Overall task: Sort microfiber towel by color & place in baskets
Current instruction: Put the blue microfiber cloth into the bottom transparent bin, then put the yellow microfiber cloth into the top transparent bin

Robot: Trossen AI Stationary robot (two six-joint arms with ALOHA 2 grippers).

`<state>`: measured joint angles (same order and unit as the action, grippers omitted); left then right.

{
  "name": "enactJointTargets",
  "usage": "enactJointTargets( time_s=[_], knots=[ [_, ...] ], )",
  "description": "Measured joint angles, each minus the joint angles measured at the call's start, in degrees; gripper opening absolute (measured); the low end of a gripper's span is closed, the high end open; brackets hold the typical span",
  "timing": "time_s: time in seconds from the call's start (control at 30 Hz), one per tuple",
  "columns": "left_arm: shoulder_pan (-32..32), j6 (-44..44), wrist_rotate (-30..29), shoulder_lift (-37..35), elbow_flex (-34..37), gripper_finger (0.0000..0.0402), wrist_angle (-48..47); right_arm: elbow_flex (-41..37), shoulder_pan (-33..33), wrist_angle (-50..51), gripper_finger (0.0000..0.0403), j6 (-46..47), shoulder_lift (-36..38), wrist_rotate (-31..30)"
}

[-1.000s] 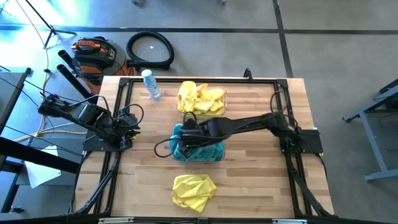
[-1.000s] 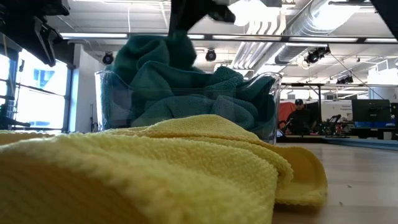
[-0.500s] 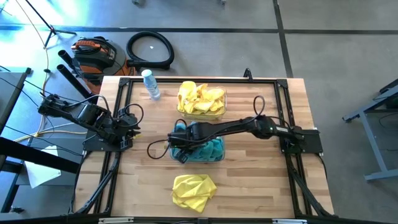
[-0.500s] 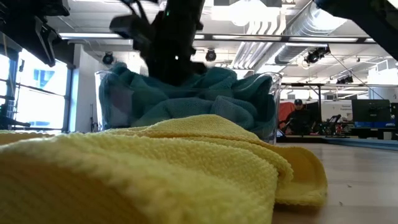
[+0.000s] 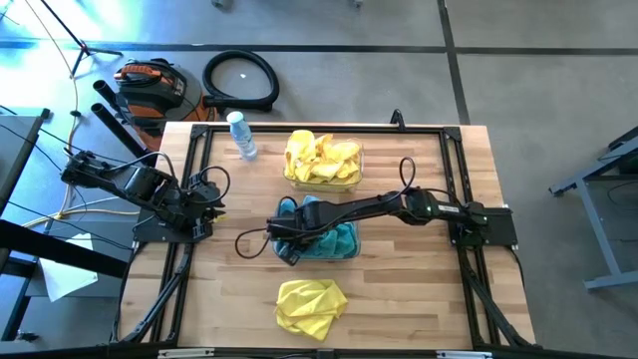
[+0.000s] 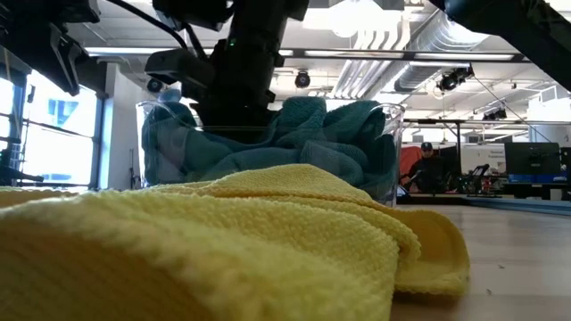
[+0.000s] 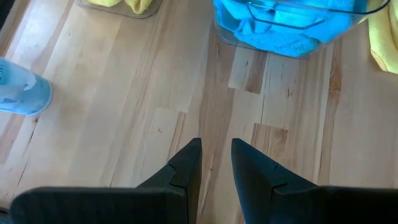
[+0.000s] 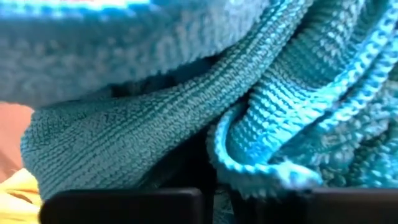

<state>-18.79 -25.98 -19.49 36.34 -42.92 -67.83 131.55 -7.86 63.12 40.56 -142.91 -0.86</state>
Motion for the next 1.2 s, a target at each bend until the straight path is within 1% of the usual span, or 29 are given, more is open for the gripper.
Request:
enactJointTargets(
  time_s=[0.23,0.37,0.47,0.6,0.77,0.93,1.0,1.1,1.2],
  knots=[
    [0.0,0.1,0.0,0.0,0.0,0.0074,0.0,0.0,0.0,-0.2,0.0075,1.2,0.5,0.2],
    [0.0,-0.3,1.3,0.0,0.0,0.0074,0.0,1.1,-0.1,1.2,0.0093,1.4,1.1,-0.5],
    [0.0,-0.3,1.4,0.0,0.0,0.0074,0.0,3.3,-0.4,2.8,0.0098,1.0,1.6,-2.1],
    [0.0,-0.4,1.4,0.0,0.0,0.0074,0.2,2.5,-0.7,1.8,0.0098,0.5,5.3,-2.5],
    [0.0,-0.4,3.1,0.0,0.0,0.0074,1.1,2.5,-1.4,2.4,0.0098,-0.8,9.3,-3.8],
    [0.0,-2.3,3.1,0.4,0.0,0.0074,2.8,2.5,-3.3,4.7,0.0098,-4.1,12.9,-7.8],
    [0.0,-3.1,3.9,1.3,0.0,0.0074,4.7,2.5,-4.6,6.9,0.0098,-5.0,13.9,-11.1],
    [-0.8,-4.1,5.4,3.9,0.0,0.0074,8.1,2.6,-7.1,12.2,0.0098,-4.8,15.2,-18.1],
    [-2.9,-6.4,5.5,7.2,0.0,0.0074,12.3,2.6,-9.6,18.2,0.0098,-2.9,15.7,-21.9]
  ],
)
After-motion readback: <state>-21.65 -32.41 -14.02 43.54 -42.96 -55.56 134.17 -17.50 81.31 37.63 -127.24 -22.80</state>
